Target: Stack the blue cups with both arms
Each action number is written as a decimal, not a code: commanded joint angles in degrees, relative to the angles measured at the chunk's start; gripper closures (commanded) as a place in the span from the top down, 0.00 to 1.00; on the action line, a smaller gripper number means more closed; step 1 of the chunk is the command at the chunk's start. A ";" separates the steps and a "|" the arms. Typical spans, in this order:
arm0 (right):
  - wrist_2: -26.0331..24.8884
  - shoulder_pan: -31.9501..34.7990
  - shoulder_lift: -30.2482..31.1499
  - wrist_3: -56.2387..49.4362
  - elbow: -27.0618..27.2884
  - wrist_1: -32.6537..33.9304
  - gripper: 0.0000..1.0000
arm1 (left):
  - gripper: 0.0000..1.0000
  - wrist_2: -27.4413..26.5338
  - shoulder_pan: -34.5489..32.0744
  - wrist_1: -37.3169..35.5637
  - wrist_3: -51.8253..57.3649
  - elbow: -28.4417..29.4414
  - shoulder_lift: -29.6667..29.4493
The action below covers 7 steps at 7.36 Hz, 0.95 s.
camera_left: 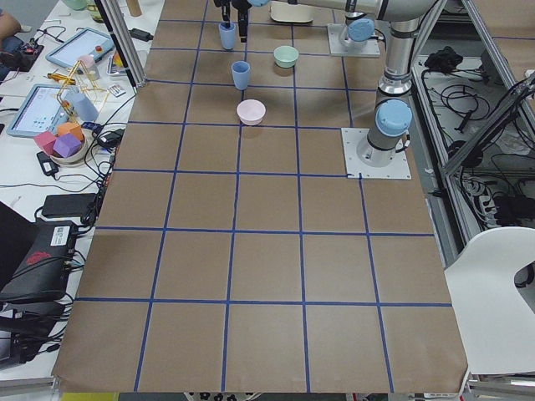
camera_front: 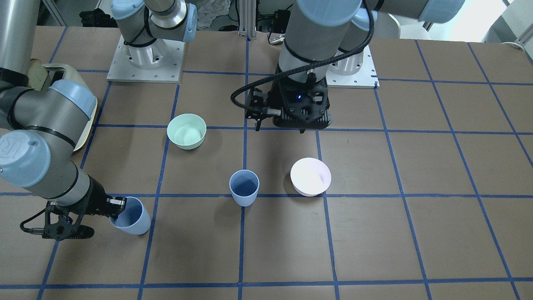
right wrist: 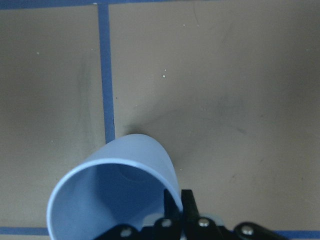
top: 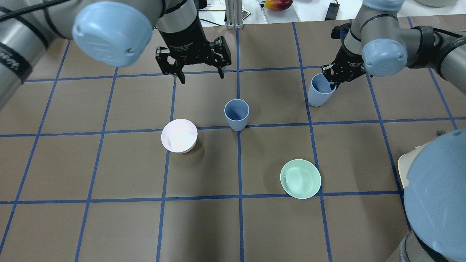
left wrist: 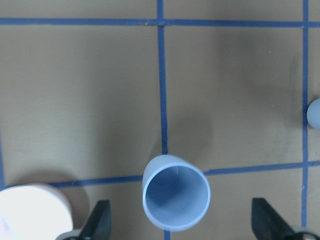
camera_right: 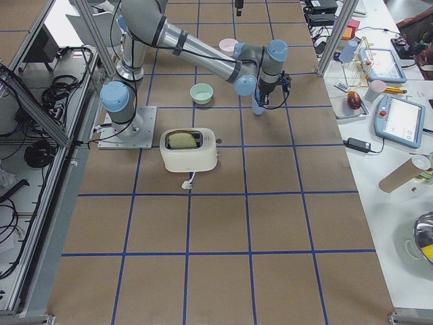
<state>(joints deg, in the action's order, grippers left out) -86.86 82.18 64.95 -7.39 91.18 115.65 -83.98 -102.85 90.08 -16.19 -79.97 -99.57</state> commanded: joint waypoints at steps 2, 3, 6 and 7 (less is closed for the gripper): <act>1.34 3.94 6.66 3.67 -0.82 -3.92 0.00 | 1.00 -4.93 4.58 4.50 4.82 -8.67 10.95; 1.34 6.74 9.03 8.66 -0.83 -6.20 0.00 | 1.00 -6.71 5.11 2.15 5.98 -10.36 12.72; 0.73 16.15 10.56 23.43 -5.63 -11.72 0.00 | 1.00 -5.94 13.88 -5.25 18.11 -10.56 12.57; 0.98 18.17 10.29 26.08 -7.49 -13.85 0.00 | 1.00 -5.85 13.90 -5.26 17.86 -9.86 11.95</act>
<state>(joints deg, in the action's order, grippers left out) -85.90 97.48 75.54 14.34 86.38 104.78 -90.12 -90.23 85.56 0.67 -90.45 -87.00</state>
